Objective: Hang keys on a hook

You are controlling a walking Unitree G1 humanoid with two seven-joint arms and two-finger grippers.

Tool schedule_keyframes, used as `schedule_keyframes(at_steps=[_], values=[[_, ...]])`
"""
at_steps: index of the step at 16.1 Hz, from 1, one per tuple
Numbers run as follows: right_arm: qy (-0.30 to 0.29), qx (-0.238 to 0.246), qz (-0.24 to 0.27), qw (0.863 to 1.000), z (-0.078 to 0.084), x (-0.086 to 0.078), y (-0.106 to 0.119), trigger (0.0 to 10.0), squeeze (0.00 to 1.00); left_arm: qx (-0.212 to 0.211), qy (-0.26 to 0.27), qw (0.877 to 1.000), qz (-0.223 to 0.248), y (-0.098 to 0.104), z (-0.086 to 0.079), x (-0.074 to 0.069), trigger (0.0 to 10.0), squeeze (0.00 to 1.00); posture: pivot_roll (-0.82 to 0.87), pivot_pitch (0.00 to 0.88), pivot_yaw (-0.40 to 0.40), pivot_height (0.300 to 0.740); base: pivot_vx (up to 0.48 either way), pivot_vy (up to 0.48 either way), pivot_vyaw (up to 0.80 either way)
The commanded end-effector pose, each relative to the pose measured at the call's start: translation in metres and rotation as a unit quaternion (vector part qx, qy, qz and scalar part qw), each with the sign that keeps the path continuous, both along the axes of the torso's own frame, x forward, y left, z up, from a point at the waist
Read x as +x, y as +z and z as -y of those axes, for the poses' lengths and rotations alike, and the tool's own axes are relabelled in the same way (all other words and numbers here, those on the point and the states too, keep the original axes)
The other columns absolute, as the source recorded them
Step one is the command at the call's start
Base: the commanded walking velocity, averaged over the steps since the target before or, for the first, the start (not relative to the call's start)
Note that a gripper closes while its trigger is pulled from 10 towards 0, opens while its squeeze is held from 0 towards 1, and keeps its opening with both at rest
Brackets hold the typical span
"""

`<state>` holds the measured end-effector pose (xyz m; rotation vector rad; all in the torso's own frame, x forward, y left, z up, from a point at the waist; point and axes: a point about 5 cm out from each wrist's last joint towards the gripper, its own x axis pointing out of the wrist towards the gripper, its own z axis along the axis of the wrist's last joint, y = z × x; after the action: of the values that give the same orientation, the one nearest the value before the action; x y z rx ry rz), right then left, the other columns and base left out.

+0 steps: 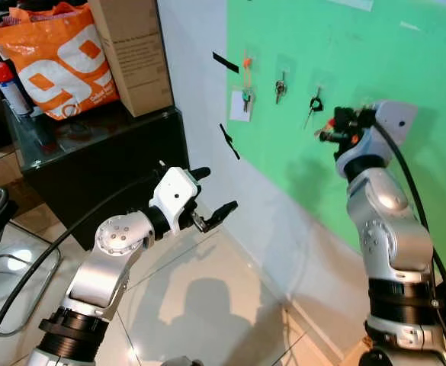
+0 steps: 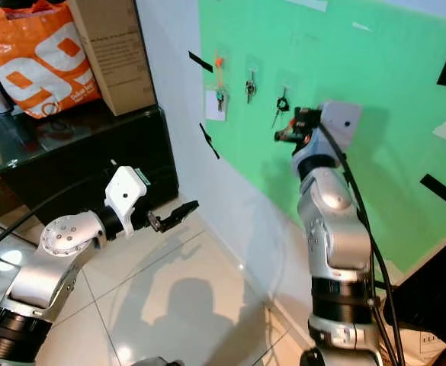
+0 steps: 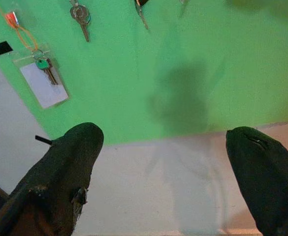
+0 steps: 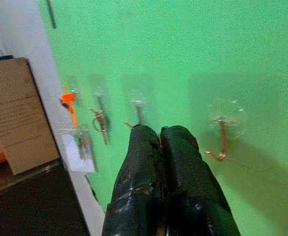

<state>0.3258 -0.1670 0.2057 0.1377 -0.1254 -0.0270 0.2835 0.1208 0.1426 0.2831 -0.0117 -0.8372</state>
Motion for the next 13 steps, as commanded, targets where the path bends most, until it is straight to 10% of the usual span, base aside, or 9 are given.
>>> schedule_keyframes(at_steps=[1, 13], values=[[-0.006, 0.012, 0.006, 1.000, 0.000, 0.003, 0.003, 10.0, 0.00, 0.005, -0.007, 1.000, 0.005, 0.003, 0.001, -0.001, 10.0, 0.00, -0.05, 0.000, 0.059, 0.740, 0.000, 0.000, 0.00], [-0.056, 0.032, -0.002, 0.998, 0.015, 0.004, 0.000, 10.0, 0.00, 0.013, -0.017, 1.000, 0.002, 0.001, 0.001, -0.002, 10.0, 0.00, -0.06, 0.000, 0.063, 0.740, 0.000, 0.000, 0.00]])
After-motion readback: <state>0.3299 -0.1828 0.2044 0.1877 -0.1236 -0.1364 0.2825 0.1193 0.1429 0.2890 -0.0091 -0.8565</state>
